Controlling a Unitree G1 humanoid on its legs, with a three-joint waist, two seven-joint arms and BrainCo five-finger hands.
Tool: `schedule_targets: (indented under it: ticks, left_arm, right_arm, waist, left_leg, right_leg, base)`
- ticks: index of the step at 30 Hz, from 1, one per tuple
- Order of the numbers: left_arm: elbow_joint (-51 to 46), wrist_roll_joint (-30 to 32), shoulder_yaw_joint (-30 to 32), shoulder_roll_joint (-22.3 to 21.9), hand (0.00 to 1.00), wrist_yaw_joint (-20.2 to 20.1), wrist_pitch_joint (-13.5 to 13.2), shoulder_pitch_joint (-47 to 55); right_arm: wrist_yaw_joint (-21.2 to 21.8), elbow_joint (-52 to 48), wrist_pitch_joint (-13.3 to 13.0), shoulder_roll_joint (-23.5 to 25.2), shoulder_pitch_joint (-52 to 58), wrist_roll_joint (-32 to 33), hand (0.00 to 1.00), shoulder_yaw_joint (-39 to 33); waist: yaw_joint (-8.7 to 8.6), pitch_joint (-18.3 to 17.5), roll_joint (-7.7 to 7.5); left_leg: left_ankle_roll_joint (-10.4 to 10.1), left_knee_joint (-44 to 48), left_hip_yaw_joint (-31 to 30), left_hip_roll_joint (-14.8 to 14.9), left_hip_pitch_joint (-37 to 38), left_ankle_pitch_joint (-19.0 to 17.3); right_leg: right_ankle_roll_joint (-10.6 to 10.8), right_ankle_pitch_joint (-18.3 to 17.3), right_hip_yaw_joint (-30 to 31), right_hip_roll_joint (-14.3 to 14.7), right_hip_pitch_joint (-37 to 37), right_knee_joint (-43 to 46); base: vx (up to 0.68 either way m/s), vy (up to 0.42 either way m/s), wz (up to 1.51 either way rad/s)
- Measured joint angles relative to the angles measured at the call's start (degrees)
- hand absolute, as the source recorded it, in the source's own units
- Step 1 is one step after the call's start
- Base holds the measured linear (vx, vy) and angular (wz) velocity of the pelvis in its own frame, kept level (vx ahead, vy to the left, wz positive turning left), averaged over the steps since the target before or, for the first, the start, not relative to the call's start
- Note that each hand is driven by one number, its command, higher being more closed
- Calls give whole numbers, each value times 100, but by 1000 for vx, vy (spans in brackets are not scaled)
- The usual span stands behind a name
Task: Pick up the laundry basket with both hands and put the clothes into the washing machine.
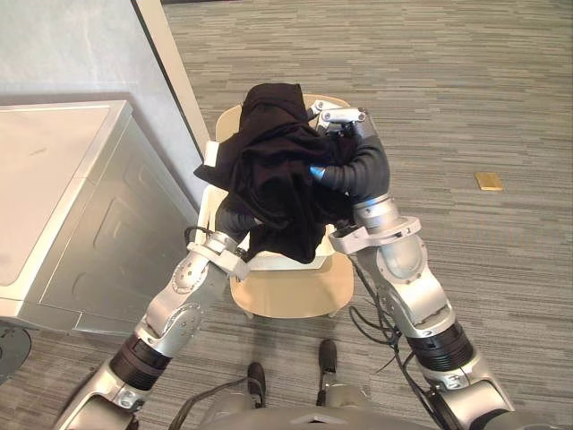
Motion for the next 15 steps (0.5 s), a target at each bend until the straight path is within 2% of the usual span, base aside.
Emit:
schedule_targets:
  ticks: [1,4,8,9,15]
  left_arm:
    - [-2,176,14,-205,100,123,-58,0]
    - [-2,366,14,-430,100,256,-76,14]
    - [-2,582,32,-564,100,463,-76,83]
    - [-2,625,78,-609,100,488,-76,127]
    - [-18,870,600,-1008,100,713,-79,297]
  right_arm:
    - [-2,148,0,117,9,-3,100,42]
    - [-13,359,0,283,78,-62,100,57]
    - [-107,390,1,353,358,-226,100,59]
    - [-142,389,1,353,438,-231,0,55]
    - [-136,391,101,363,990,-231,0,-95]
  waist:
    - [2,6,-9]
    - [17,143,-12]
    - [16,168,-26]
    - [12,167,-26]
    - [10,167,-28]
  left_leg:
    - [2,-4,-1,-6,8,1]
    - [0,-121,5,-15,142,13]
    - [19,-406,51,-23,299,71]
    - [-16,-415,67,-22,322,105]
    - [36,-426,100,-23,415,121]
  right_leg:
    - [1,0,-1,-6,5,0]
    - [20,-17,3,-14,141,-1]
    - [64,-94,36,-15,144,-2]
    - [60,-93,45,-12,144,-1]
    - [50,-75,62,-10,171,0]
  base:
    - [0,0,0]
    - [0,0,0]
    - [3,14,-3]
    - [74,16,-7]
    - [60,15,-2]
